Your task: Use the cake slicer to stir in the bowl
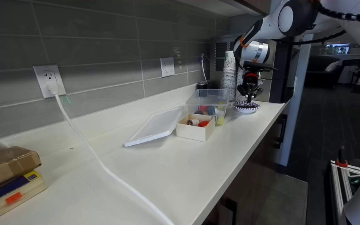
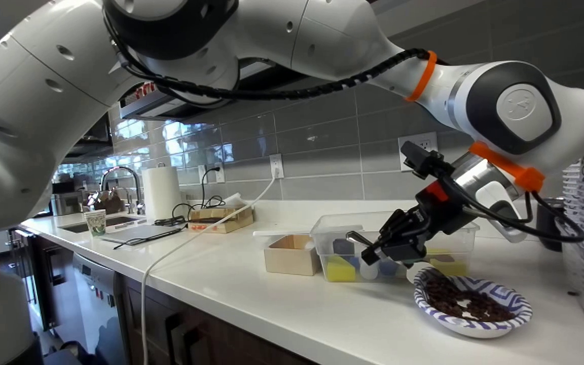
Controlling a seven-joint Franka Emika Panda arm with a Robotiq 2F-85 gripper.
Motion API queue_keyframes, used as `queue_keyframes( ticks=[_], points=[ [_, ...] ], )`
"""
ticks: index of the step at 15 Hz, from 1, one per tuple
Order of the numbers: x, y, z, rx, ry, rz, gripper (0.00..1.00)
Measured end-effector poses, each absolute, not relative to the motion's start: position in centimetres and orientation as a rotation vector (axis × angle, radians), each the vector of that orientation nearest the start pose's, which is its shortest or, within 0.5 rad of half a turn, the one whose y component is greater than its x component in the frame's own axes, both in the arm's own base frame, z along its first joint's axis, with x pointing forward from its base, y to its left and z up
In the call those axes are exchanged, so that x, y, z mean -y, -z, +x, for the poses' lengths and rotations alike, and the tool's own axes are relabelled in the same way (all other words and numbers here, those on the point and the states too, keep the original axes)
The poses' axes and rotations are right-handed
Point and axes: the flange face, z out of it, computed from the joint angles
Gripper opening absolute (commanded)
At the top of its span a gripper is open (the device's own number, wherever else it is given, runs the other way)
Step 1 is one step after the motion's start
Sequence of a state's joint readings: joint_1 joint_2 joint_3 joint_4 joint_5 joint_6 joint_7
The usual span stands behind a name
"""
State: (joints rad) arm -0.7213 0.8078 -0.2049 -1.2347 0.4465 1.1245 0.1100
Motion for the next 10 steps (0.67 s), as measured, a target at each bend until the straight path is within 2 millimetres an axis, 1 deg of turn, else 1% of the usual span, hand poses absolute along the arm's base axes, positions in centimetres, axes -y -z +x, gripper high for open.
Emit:
queue_keyframes(
  ticks=[6, 10],
  points=[
    [46.6, -26.8, 46.1, -1.241, -0.762, -2.081, 0.01],
    [47.1, -26.9, 45.9, -1.317, -0.734, -2.083, 0.01]
  ],
)
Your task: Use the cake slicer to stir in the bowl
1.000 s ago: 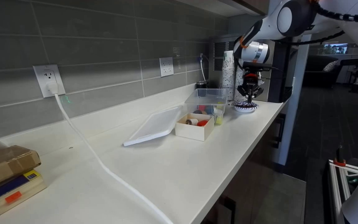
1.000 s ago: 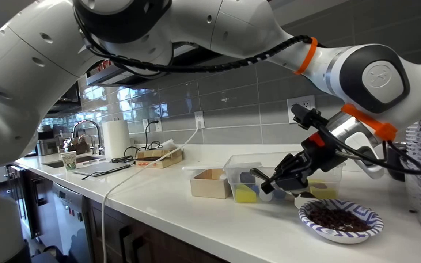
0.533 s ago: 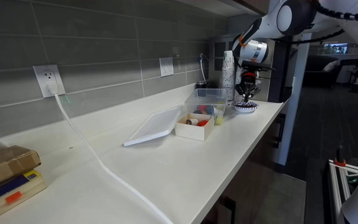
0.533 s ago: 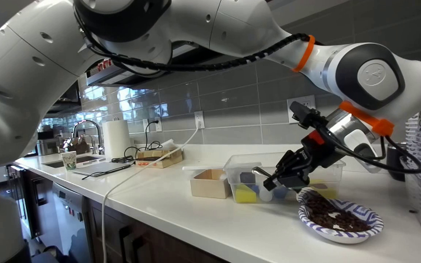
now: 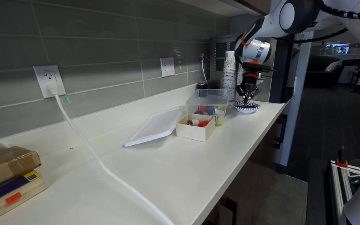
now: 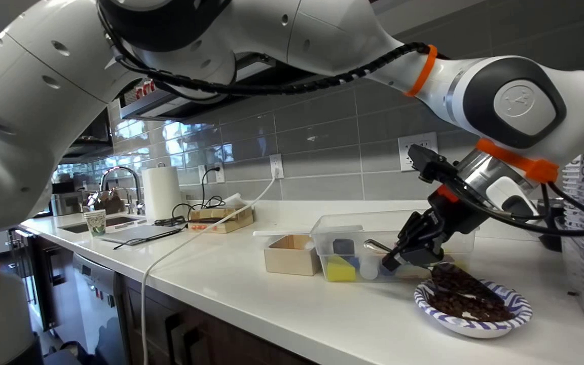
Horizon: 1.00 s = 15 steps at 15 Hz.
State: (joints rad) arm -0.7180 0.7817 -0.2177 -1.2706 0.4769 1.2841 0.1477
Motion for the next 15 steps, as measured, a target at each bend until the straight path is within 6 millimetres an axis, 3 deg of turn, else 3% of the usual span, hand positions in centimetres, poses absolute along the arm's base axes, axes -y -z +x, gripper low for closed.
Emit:
queue_keyframes(
  ticks=[9, 15],
  points=[
    [45.3, -26.2, 44.4, -1.367, -0.917, -2.174, 0.01],
    [43.7, -26.6, 43.6, -1.232, -0.937, -2.229, 0.01]
  ],
)
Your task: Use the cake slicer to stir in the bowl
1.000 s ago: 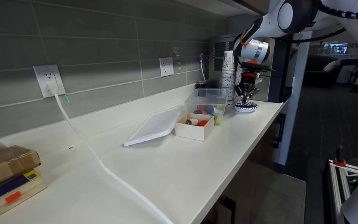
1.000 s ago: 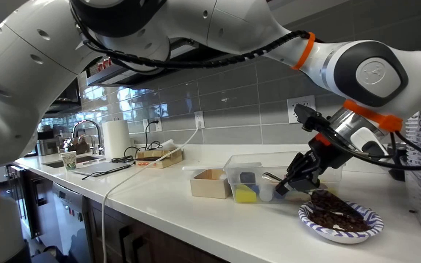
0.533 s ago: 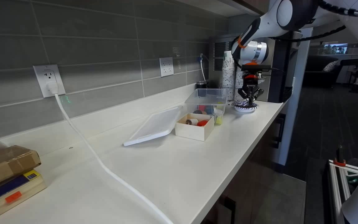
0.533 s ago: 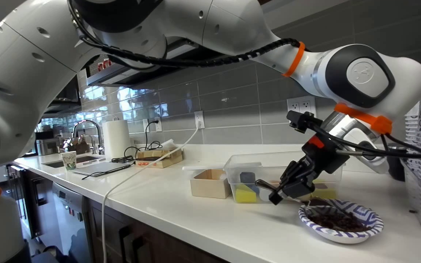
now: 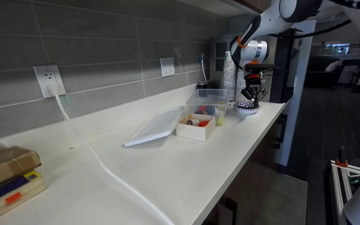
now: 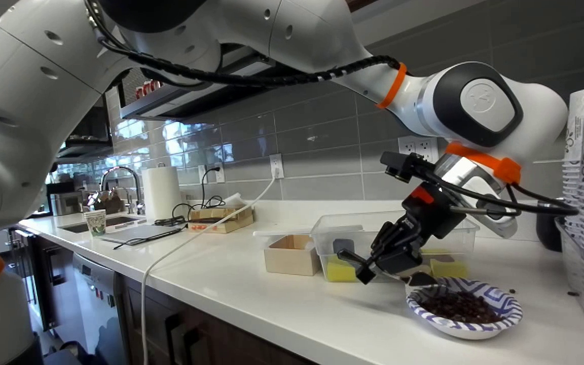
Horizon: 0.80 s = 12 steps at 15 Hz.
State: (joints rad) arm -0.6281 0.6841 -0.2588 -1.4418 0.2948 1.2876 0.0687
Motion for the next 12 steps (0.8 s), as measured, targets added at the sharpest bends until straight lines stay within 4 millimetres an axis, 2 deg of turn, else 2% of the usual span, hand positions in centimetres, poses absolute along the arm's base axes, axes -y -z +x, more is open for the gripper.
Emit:
queue_keyframes(
  ticks=[7, 12],
  points=[
    [43.03, -26.99, 42.78, -1.069, -0.912, -2.248, 0.01],
    [43.07, -27.14, 42.94, -1.063, -0.862, -2.216, 0.01]
  ],
)
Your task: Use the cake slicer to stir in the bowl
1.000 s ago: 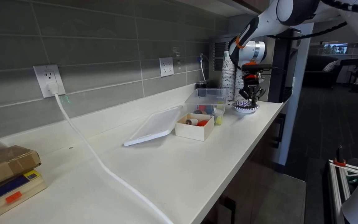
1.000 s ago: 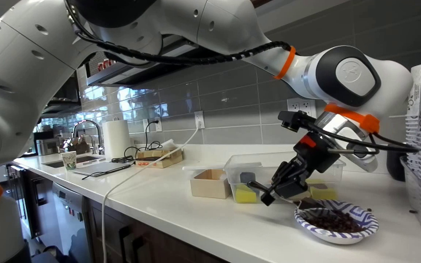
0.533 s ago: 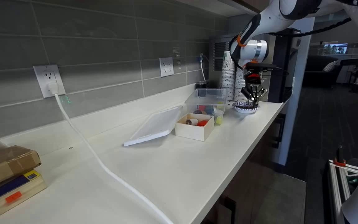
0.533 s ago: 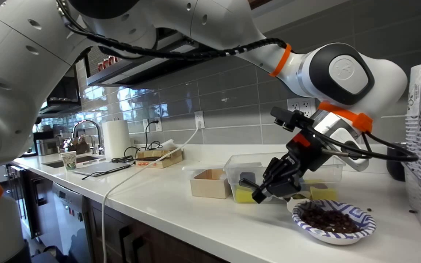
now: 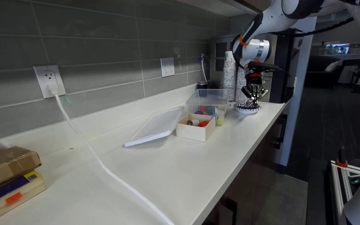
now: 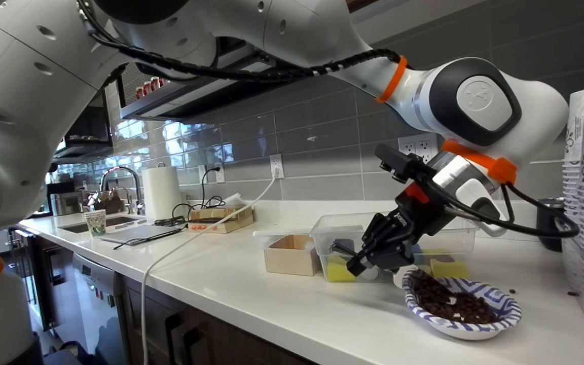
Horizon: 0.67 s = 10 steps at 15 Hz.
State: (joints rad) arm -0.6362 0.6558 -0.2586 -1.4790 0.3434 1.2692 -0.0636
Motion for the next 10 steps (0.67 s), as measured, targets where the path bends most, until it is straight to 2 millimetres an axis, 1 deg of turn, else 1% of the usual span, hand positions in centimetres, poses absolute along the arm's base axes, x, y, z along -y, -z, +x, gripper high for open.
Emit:
queue_keyframes(
  ticks=[4, 10],
  points=[
    [43.7, -27.3, 42.8, -1.085, -0.786, -2.165, 0.01],
    [45.9, -27.3, 41.9, -1.173, -0.655, -2.104, 0.01]
  ],
)
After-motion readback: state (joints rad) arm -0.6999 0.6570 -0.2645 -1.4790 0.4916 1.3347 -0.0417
